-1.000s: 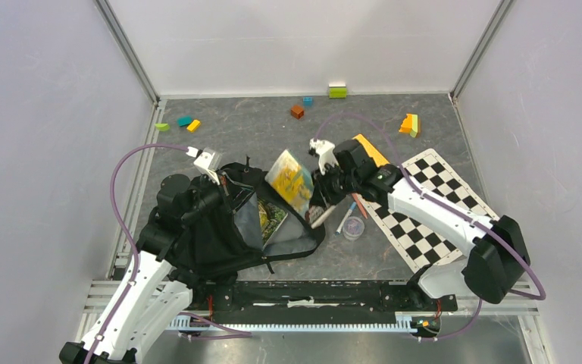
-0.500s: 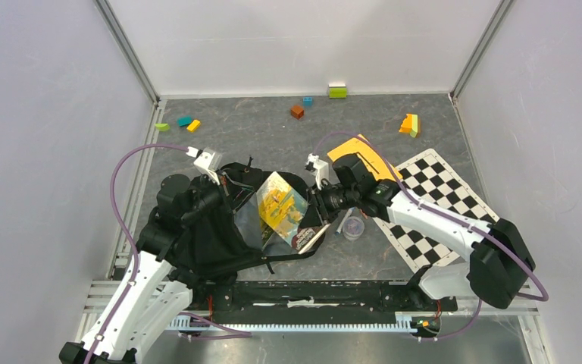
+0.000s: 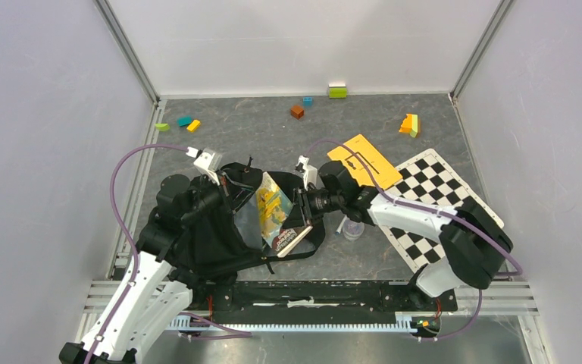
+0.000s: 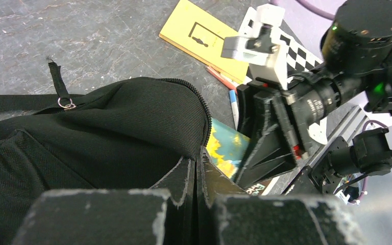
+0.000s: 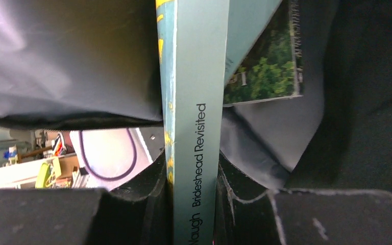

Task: Pack the student bag
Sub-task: Place the book in the student bag.

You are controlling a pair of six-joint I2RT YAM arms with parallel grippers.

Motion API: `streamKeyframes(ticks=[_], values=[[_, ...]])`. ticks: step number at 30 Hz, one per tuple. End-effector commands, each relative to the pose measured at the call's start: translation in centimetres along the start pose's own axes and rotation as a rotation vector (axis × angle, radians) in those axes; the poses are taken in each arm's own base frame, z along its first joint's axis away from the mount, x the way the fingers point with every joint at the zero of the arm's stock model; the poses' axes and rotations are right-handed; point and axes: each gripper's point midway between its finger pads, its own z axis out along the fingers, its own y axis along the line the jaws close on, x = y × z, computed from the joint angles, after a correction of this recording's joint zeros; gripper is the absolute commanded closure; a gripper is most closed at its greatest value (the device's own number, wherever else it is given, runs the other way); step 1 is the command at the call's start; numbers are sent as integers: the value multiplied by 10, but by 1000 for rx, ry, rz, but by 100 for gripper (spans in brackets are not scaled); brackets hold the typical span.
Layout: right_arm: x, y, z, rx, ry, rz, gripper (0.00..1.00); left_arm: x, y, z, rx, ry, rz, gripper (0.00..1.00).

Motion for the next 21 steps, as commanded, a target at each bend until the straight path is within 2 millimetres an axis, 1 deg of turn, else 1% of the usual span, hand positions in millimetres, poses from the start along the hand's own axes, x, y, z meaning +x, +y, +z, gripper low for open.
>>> streamKeyframes(ticks=[1, 4, 6, 8, 11, 15, 17, 21], values=[[-28, 4, 20, 18, -106, -33, 100, -30, -13, -5, 40, -104, 77, 98], [-26, 2, 37, 47, -96, -17, 100, -29, -13, -4, 43, -103, 77, 98], [-27, 7, 48, 39, -103, -10, 100, -29, -13, -5, 43, -103, 77, 98], [-27, 14, 59, 21, -120, 5, 97, -29, -13, -4, 45, -103, 76, 98], [-34, 26, 72, -28, -178, 22, 95, -30, -13, -4, 44, -103, 76, 98], [-45, 27, 87, -37, -220, 29, 95, -28, -13, -3, 45, -97, 74, 98], [-50, 29, 90, -46, -235, 27, 94, -28, -12, -3, 44, -96, 72, 98], [-64, 21, 84, 11, -292, 17, 93, -28, -12, -3, 44, -95, 72, 98]])
